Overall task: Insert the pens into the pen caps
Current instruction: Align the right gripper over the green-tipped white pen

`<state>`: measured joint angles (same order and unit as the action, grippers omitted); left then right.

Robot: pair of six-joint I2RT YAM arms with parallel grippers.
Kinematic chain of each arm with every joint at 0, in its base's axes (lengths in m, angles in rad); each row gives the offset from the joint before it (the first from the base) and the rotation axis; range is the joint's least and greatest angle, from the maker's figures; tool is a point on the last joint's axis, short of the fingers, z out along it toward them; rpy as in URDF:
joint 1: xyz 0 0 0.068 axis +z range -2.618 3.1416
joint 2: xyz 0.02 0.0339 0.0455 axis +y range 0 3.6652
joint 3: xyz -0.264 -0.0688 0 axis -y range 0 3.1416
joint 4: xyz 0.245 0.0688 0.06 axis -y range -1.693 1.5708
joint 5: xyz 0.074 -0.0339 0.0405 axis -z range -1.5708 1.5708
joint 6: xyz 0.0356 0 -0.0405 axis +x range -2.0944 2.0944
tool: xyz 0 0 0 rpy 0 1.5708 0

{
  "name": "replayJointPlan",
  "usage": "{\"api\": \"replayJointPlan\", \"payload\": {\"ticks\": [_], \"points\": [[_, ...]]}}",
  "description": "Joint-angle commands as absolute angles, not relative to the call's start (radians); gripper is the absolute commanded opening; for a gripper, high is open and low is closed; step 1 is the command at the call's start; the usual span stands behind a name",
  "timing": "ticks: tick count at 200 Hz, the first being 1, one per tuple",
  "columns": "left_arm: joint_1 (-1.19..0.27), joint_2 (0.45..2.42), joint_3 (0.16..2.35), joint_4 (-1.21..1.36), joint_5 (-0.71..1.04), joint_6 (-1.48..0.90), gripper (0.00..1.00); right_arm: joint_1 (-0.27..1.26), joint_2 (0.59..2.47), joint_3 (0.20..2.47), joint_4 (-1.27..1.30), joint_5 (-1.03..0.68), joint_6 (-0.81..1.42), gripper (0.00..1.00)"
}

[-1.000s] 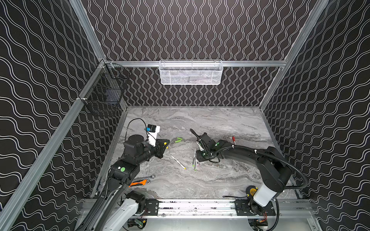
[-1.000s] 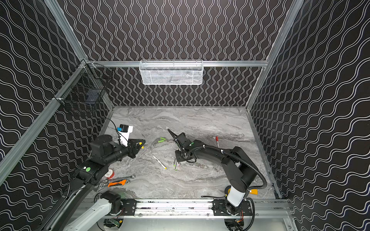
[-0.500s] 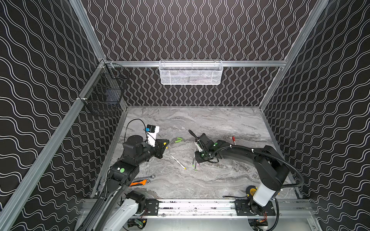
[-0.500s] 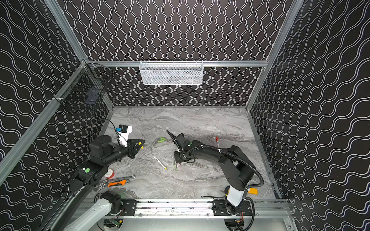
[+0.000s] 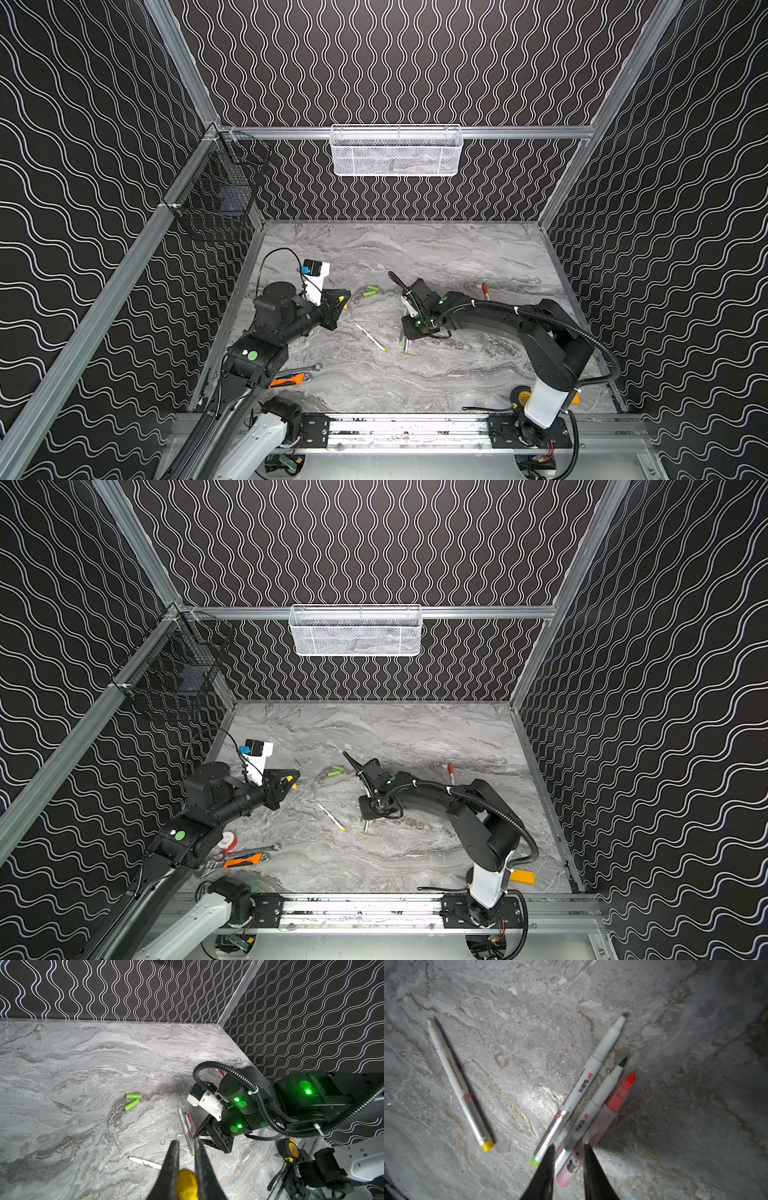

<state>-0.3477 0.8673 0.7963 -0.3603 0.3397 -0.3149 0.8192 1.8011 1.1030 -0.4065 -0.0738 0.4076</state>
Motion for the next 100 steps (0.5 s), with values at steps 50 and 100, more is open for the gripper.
{"api": "replayJointPlan", "payload": {"ticks": [50,100], "points": [[-0.347,0.865,0.793,-0.347,0.324,-0.31,0.0,0.821,1.83,1.12,-0.393,-0.094,0.405,0.26],[-0.346,0.862,0.793,-0.348,0.322,-0.311,0.0,0.822,1.851,1.145,-0.425,-0.079,0.399,0.24]]}}
